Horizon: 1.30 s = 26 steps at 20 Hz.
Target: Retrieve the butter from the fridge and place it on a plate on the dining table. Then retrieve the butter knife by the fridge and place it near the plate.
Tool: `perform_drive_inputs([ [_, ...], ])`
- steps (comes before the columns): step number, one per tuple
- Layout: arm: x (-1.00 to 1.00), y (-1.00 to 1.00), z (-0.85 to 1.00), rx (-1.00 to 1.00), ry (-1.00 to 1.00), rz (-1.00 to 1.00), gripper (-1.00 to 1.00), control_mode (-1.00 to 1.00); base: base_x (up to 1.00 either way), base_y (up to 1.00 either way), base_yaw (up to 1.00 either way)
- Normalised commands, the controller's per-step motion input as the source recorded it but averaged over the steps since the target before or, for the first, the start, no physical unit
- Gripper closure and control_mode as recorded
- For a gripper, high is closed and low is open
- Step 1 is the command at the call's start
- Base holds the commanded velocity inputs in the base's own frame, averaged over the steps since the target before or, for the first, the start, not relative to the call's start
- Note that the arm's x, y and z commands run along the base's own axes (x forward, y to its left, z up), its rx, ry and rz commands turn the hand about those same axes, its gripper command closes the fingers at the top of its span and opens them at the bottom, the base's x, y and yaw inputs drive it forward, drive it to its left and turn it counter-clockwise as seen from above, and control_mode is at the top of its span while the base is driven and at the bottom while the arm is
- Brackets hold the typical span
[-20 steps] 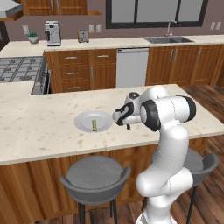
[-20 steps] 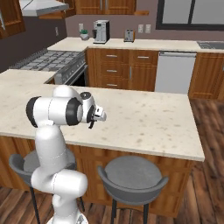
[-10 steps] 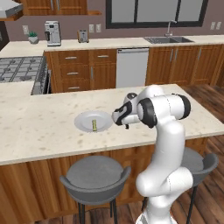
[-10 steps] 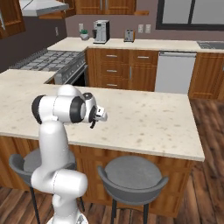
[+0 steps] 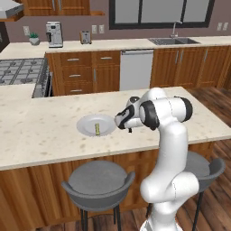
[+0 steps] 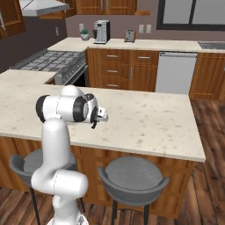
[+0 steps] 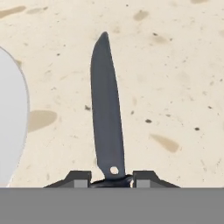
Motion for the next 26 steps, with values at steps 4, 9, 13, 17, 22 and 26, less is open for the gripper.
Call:
perform_drive_inputs([
  [4,0.28,0.0,0.0,0.0,0.0,0.0,1.0,-1.0,0.0,0.0,0.0],
  [9,0.26,0.0,-0.1,0.0,0.0,0.0,1.0,-1.0,0.0,0.0,0.0],
  [13,0.25,0.0,-0.22,0.0,0.0,0.0,1.0,-1.0,0.0,0.0,0.0],
  [17,0.2,0.0,-0.18,0.0,0.0,0.0,1.0,-1.0,0.0,0.0,0.0],
  [22,0.1,0.0,-0.16,0.0,0.0,0.0,1.0,-1.0,0.0,0.0,0.0],
  [26,0.01,0.0,-0.04,0.0,0.0,0.0,1.0,-1.0,0.0,0.0,0.0],
])
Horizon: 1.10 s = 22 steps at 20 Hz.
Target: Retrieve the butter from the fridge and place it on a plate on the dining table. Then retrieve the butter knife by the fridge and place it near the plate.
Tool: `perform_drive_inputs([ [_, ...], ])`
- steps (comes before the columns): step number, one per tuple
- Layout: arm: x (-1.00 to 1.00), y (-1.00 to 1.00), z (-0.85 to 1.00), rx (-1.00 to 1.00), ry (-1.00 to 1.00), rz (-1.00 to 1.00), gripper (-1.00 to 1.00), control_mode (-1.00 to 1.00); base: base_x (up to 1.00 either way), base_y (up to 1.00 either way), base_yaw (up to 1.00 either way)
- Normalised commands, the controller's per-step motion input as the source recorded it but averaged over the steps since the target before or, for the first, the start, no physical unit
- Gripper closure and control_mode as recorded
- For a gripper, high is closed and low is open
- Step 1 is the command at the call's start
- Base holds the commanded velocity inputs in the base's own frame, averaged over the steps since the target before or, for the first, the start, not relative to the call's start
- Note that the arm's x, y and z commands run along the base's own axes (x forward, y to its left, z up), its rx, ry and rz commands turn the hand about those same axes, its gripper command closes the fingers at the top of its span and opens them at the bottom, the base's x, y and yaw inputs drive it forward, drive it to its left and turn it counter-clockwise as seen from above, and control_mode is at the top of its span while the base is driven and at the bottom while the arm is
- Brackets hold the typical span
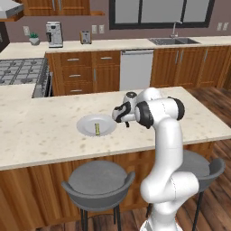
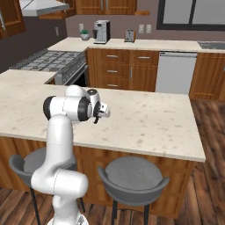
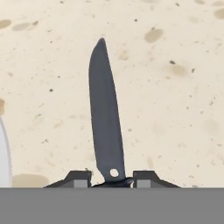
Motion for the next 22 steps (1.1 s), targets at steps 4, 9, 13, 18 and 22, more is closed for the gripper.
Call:
perform_drive_inputs([
  [4,0.0,0.0,-0.01,0.0,0.0,0.0,-1.0,-1.0,0.0,0.0,0.0],
  [9,0.0,0.0,0.0,0.0,0.0,0.0,-1.0,-1.0,0.0,0.0,0.0],
  [13,0.0,0.0,0.0,0.0,0.0,0.0,-1.0,-1.0,0.0,0.0,0.0],
  [18,0.0,-0.08,0.01,0.0,0.01,0.0,-1.0,-1.0,0.0,0.0,0.0],
  [22,0.0,-0.08,0.16,0.0,0.01,0.0,-1.0,-1.0,0.0,0.0,0.0],
])
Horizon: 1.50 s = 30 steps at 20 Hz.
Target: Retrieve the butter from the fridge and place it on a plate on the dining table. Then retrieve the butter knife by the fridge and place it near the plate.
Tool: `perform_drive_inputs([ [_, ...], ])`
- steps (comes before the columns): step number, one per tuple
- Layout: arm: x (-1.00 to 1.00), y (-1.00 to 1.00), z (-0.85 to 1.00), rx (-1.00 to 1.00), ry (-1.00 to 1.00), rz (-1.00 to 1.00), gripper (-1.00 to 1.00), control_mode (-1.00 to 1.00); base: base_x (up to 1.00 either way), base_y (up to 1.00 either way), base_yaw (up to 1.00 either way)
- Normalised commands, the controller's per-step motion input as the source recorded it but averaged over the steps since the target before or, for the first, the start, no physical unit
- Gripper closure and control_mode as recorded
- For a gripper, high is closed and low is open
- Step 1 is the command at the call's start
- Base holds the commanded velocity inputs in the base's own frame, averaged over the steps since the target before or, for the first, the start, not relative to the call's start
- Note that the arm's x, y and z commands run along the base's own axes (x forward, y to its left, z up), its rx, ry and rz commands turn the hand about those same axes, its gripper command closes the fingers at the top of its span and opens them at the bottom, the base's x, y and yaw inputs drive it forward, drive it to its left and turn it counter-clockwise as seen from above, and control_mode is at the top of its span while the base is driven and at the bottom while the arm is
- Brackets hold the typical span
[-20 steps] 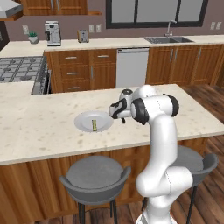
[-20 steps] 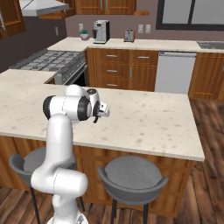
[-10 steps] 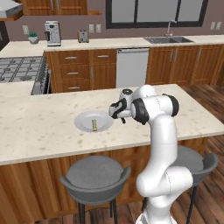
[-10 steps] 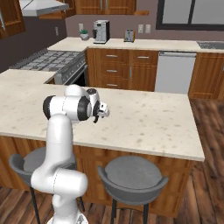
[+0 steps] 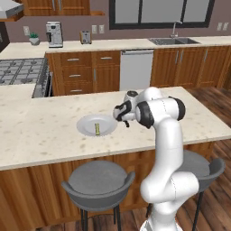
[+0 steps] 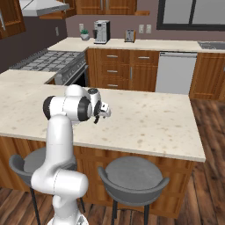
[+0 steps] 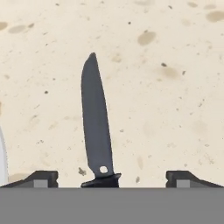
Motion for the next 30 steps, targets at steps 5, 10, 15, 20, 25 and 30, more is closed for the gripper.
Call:
perform_drive_inputs([
  [5,-0.01,0.0,0.48,0.0,0.02,0.0,-1.0,-1.0,0.0,0.0,0.0],
  [10,-0.25,0.0,0.58,0.0,0.07,0.0,-1.0,-1.0,0.0,0.0,0.0],
  [15,-0.67,0.07,0.61,-0.08,-0.07,0.0,-1.0,-1.0,0.0,0.0,0.0],
  [20,-0.97,0.02,0.83,-0.09,-0.2,0.05,-1.0,-1.0,0.0,0.0,0.0],
  [25,-1.0,0.0,0.76,-0.03,-0.24,0.02,-1.0,-1.0,0.0,0.0,0.0],
  [30,-0.89,0.0,0.82,0.0,-0.07,0.01,-1.0,-1.0,0.0,0.0,0.0],
])
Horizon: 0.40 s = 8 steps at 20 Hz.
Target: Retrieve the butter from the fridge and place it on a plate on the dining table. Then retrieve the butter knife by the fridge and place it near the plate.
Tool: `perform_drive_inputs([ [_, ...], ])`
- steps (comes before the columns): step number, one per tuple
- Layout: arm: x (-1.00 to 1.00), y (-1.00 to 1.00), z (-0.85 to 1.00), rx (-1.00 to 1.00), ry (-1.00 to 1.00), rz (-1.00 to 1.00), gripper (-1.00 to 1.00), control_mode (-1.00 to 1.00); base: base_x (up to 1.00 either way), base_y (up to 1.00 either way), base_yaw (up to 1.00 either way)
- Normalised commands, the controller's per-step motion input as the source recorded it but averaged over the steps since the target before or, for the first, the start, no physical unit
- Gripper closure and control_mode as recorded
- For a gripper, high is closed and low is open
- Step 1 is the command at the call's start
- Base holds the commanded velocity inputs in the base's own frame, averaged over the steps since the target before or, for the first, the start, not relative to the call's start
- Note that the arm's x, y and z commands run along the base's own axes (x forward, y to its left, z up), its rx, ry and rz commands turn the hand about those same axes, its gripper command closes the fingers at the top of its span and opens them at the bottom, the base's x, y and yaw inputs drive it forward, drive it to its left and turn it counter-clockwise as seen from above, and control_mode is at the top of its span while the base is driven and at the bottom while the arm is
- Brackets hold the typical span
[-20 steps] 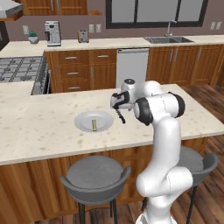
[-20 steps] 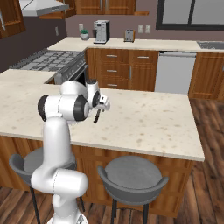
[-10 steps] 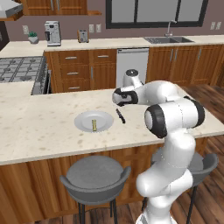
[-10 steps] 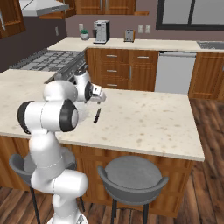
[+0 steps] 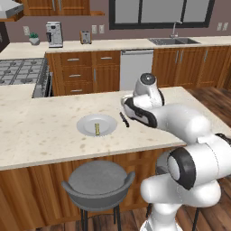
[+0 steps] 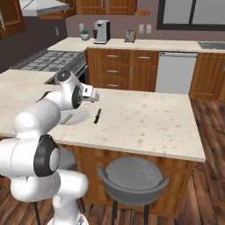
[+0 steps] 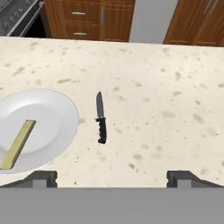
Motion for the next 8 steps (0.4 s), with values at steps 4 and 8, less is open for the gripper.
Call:
perform_drive_inputs([
  [4,-0.5,0.0,0.83,0.0,0.11,0.0,-1.0,-1.0,0.0,0.0,0.0],
  [8,-0.08,0.0,0.18,0.01,0.31,0.0,-1.0,-1.0,0.0,0.0,0.0],
])
